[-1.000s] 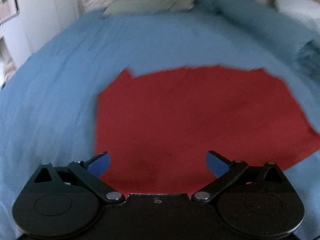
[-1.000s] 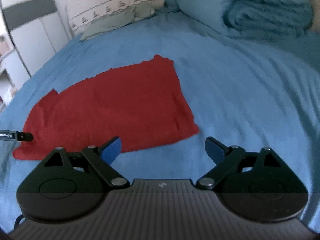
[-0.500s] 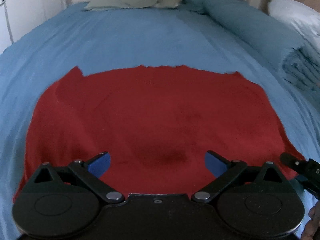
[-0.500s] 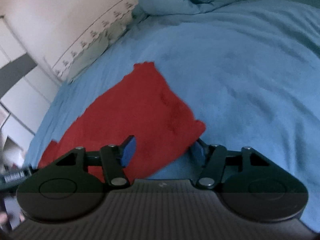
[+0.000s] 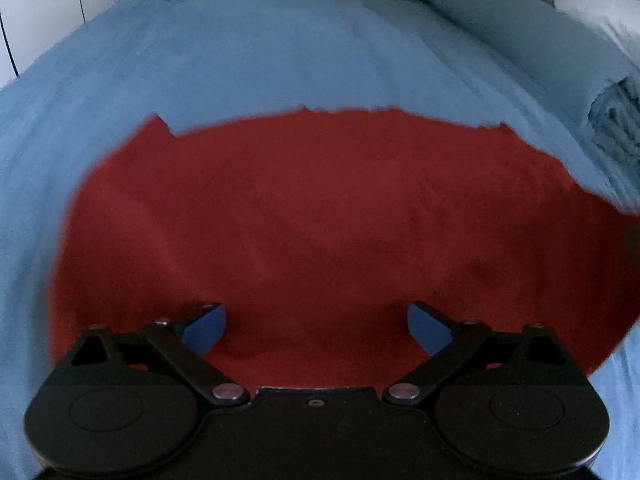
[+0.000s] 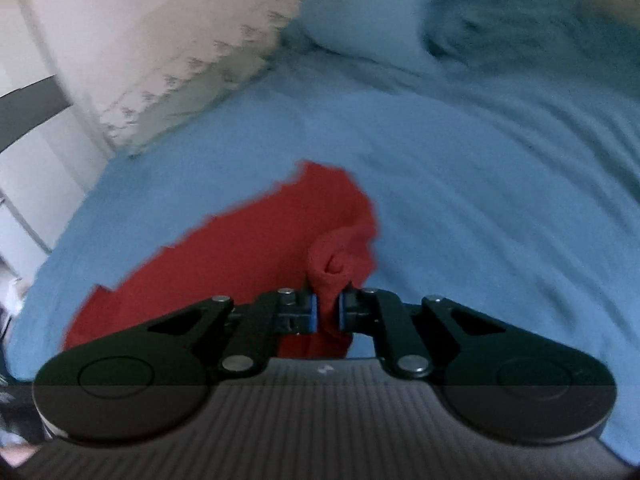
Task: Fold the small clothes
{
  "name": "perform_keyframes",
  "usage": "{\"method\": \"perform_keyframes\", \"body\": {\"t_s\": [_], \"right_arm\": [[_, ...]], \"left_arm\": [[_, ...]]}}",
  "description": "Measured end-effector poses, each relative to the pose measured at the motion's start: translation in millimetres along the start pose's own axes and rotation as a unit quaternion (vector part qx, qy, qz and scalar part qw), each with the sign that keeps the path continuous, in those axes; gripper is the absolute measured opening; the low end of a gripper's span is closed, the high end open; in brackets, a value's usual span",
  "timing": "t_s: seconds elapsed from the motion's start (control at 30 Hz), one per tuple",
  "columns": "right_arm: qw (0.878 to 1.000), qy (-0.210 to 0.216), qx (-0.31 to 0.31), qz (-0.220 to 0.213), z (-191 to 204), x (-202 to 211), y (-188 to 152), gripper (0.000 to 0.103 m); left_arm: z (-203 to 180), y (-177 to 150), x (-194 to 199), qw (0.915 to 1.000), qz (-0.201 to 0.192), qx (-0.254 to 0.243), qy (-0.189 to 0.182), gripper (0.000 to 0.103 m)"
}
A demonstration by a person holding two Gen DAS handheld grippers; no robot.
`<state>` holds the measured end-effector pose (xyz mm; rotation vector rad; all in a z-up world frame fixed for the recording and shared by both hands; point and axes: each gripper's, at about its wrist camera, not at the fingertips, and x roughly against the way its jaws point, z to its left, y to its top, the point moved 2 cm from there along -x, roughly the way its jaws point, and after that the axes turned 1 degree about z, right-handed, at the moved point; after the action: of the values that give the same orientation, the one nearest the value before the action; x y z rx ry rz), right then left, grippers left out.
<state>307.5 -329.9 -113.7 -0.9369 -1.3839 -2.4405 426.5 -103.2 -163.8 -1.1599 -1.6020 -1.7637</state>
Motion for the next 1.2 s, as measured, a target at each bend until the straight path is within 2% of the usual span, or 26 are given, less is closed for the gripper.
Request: {"method": "perform_keyframes", "body": {"t_s": [0.13, 0.23, 0.3, 0.33, 0.4, 0.47, 0.53, 0.63, 0.73, 0.87, 0.93, 0.97, 1.03, 1.07, 1.1, 1.17, 1.2], "right_arm": [[0.995, 0.072, 0.065, -0.011, 88, 11, 22, 0.024], [0.980, 0.141, 0.143, -0.010, 165, 14, 11, 0.024], [0.958, 0.185, 0.219, -0.002, 212, 12, -16, 0.024], [0.944, 0.205, 0.260, 0.005, 232, 9, -35, 0.024], [0.920, 0.236, 0.310, 0.047, 259, -7, -74, 0.023], [0.905, 0.234, 0.342, 0.099, 275, -33, -111, 0.023], [0.897, 0.222, 0.358, 0.134, 279, -52, -138, 0.023], [0.899, 0.221, 0.355, 0.133, 281, -53, -143, 0.023], [0.897, 0.244, 0.353, 0.109, 286, -31, -134, 0.023], [0.879, 0.271, 0.377, 0.105, 293, -11, -138, 0.023], [0.870, 0.257, 0.406, 0.113, 295, -15, -152, 0.023], [0.870, 0.246, 0.412, 0.119, 293, -20, -158, 0.025], [0.871, 0.247, 0.403, 0.137, 290, -28, -164, 0.034], [0.873, 0.248, 0.397, 0.139, 289, -28, -164, 0.051], [0.875, 0.250, 0.392, 0.138, 288, -24, -162, 0.059], [0.884, 0.263, 0.372, 0.103, 277, -9, -143, 0.077], [0.891, 0.262, 0.361, 0.083, 270, 1, -134, 0.079]], "left_arm": [[44, -9, 39, 0.9994, -0.025, -0.011, 0.021, 0.099], [84, -29, 65, 0.9990, -0.020, -0.015, 0.038, 0.100], [107, -48, 78, 0.9992, -0.009, -0.012, 0.038, 0.100], [116, -58, 82, 0.9991, -0.008, -0.013, 0.040, 0.100], [129, -79, 87, 0.9984, -0.007, -0.018, 0.053, 0.100], [139, -95, 87, 0.9983, -0.006, -0.017, 0.056, 0.100], [146, -107, 87, 0.9990, -0.006, -0.007, 0.044, 0.100], [157, -119, 88, 0.9995, -0.012, 0.019, 0.022, 0.100], [158, -117, 89, 0.9991, -0.018, 0.037, 0.011, 0.100], [159, -121, 97, 0.9986, -0.033, 0.039, 0.009, 0.100], [157, -122, 99, 0.9986, -0.036, 0.038, 0.010, 0.100], [157, -124, 100, 0.9986, -0.036, 0.037, 0.011, 0.100], [158, -127, 102, 0.9986, -0.039, 0.035, 0.012, 0.100], [159, -129, 104, 0.9985, -0.041, 0.034, 0.010, 0.100], [158, -130, 105, 0.9985, -0.043, 0.034, 0.008, 0.100], [159, -125, 102, 0.9981, -0.052, 0.034, 0.002, 0.100], [163, -122, 98, 0.9977, -0.058, 0.034, -0.003, 0.100]]}}
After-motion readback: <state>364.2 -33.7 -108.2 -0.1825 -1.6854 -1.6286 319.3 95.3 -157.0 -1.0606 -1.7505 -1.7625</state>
